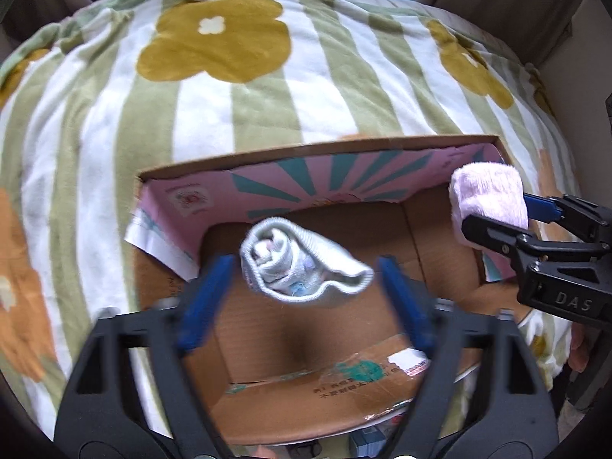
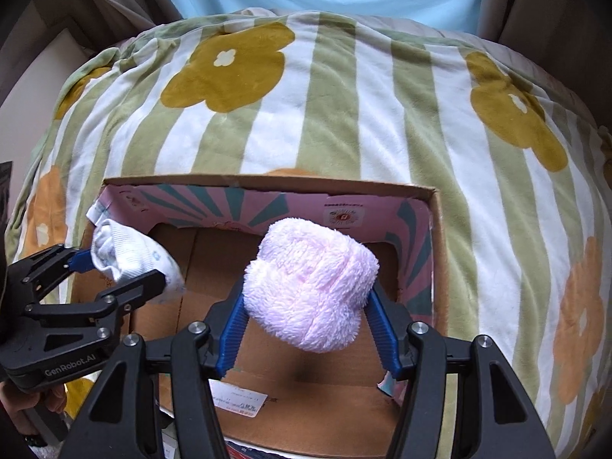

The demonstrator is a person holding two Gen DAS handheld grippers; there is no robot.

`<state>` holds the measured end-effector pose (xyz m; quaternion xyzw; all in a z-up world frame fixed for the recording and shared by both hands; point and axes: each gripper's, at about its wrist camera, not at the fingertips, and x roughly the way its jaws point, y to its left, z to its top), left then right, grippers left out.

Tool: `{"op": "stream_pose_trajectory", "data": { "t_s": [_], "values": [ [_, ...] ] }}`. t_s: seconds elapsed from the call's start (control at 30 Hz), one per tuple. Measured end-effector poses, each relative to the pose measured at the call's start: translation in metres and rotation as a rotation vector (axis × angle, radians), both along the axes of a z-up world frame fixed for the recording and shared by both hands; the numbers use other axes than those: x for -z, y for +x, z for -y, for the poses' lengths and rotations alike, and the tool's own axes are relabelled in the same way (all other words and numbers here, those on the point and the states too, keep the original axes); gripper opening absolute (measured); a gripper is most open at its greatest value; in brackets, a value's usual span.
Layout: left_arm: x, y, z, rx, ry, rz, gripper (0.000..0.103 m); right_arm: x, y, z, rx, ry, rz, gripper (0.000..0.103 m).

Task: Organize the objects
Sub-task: 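Carry the sock and hair band into the pink box and open both grippers, then withdraw both grippers from the box toward the remaining objects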

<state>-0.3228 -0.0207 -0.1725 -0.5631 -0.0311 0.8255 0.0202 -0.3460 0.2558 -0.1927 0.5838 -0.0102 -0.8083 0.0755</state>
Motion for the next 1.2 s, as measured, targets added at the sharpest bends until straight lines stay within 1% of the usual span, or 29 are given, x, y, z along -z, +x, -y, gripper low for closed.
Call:
{"op": "stream_pose_trajectory", "data": {
  "t_s": [0.03, 0.07, 0.1, 0.17, 0.2, 0.33, 0.47, 0.57, 0.8, 0.87, 0.97, 1.0, 1.1, 1.2],
  "values": [
    [-0.003, 0.0, 0.002, 0.0, -0.002, -0.013, 0.103, 0.0, -0.002, -0.003, 0.005, -0.043, 0.023, 0.075],
    [-0.006, 0.002, 0.003, -0.001, 0.001, -0.019, 0.103, 0.0, -0.002, -0.005, 0.011, -0.079, 0.034, 0.083],
    [-0.008, 0.004, 0.005, -0.003, 0.004, -0.021, 0.103, -0.001, -0.002, -0.007, 0.023, -0.104, 0.034, 0.086],
    [-0.012, 0.01, 0.008, -0.006, 0.005, -0.027, 0.103, -0.006, 0.003, -0.009, 0.036, -0.119, 0.012, 0.095],
    [-0.015, 0.014, 0.009, -0.006, 0.006, -0.032, 0.103, -0.008, 0.005, -0.01, 0.038, -0.116, 0.003, 0.096],
    [-0.026, 0.032, 0.016, -0.023, -0.005, -0.055, 0.103, -0.017, 0.015, -0.01, 0.038, -0.114, -0.001, 0.097],
    [-0.041, 0.052, 0.022, -0.044, 0.009, -0.082, 0.103, -0.036, 0.029, -0.008, 0.022, -0.116, -0.066, 0.097],
    [-0.054, 0.066, 0.024, -0.061, 0.002, -0.109, 0.103, -0.052, 0.041, -0.008, 0.019, -0.117, -0.12, 0.097],
    [-0.088, 0.099, 0.019, -0.075, -0.045, -0.193, 0.103, -0.081, 0.073, -0.003, 0.005, -0.104, -0.201, 0.097],
    [-0.098, 0.111, 0.014, -0.067, -0.069, -0.224, 0.103, -0.093, 0.085, -0.003, 0.01, -0.078, -0.238, 0.097],
    [-0.109, 0.136, 0.003, -0.009, -0.078, -0.235, 0.103, -0.109, 0.106, 0.0, 0.025, 0.018, -0.302, 0.097],
    [-0.113, 0.148, 0.001, 0.006, -0.081, -0.249, 0.103, -0.114, 0.114, -0.001, 0.023, 0.026, -0.324, 0.097],
    [-0.116, 0.183, -0.004, 0.02, -0.103, -0.279, 0.103, -0.123, 0.142, -0.006, 0.006, -0.015, -0.38, 0.097],
    [-0.114, 0.212, -0.002, 0.004, -0.068, -0.288, 0.103, -0.125, 0.168, -0.008, -0.008, -0.051, -0.423, 0.097]
  ]
}}
